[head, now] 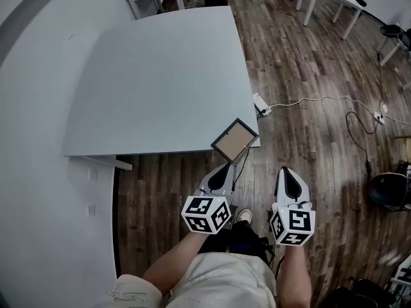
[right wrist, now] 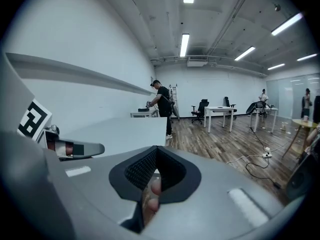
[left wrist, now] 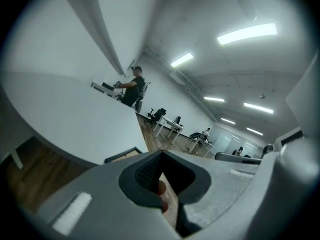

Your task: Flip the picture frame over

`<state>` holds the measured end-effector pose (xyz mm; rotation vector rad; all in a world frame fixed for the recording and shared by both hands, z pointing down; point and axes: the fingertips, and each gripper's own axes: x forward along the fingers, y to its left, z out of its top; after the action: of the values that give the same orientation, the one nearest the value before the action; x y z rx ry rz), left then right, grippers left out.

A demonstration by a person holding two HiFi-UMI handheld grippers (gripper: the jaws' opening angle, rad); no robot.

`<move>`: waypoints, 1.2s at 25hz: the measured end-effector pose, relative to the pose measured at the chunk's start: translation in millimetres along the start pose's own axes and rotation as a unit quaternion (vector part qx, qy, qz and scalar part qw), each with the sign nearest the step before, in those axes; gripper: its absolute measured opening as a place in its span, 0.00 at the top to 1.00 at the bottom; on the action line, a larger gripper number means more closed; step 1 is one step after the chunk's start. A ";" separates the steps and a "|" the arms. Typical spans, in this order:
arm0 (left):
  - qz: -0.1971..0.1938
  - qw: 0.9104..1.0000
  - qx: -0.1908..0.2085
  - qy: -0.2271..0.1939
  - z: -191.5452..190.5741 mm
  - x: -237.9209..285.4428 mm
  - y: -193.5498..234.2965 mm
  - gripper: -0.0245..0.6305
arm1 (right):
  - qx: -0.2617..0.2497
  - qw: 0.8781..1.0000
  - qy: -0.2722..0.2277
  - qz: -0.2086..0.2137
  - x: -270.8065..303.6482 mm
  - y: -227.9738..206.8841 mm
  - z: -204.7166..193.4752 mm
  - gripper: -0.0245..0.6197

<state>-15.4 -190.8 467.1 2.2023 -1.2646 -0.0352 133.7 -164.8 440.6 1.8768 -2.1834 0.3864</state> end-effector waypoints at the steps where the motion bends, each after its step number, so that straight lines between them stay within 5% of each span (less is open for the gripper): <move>1: 0.001 1.000 -0.023 0.007 -7.1 2.6 6.0 0.96 | 0.000 1.000 0.003 0.000 2.5 -1.0 -2.5 0.92; 9: -0.029 0.974 -0.226 0.010 -53.0 18.6 37.9 0.96 | 0.009 1.000 0.025 0.001 15.2 -5.6 -21.0 0.92; 12: -0.039 0.955 -0.295 -0.001 -67.0 27.1 46.2 0.96 | 0.010 1.000 0.029 -0.002 17.0 -10.1 -24.0 0.92; 15: -0.054 0.935 -0.351 -0.016 -73.9 33.6 54.4 0.86 | 0.010 0.999 0.035 -0.003 19.9 -11.3 -28.3 0.92; 21: -0.048 0.909 -0.413 -0.031 -93.9 42.6 71.8 0.76 | 0.007 0.998 0.056 -0.004 23.8 -13.6 -46.0 0.92; 30: -0.073 0.889 -0.449 -0.056 -108.9 61.2 87.8 0.63 | 0.006 0.997 0.082 0.003 34.2 -7.1 -70.4 0.92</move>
<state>-17.3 -220.1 616.9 1.4716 -0.8616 -0.6791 136.1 -173.0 518.8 1.7786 -2.0835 0.5350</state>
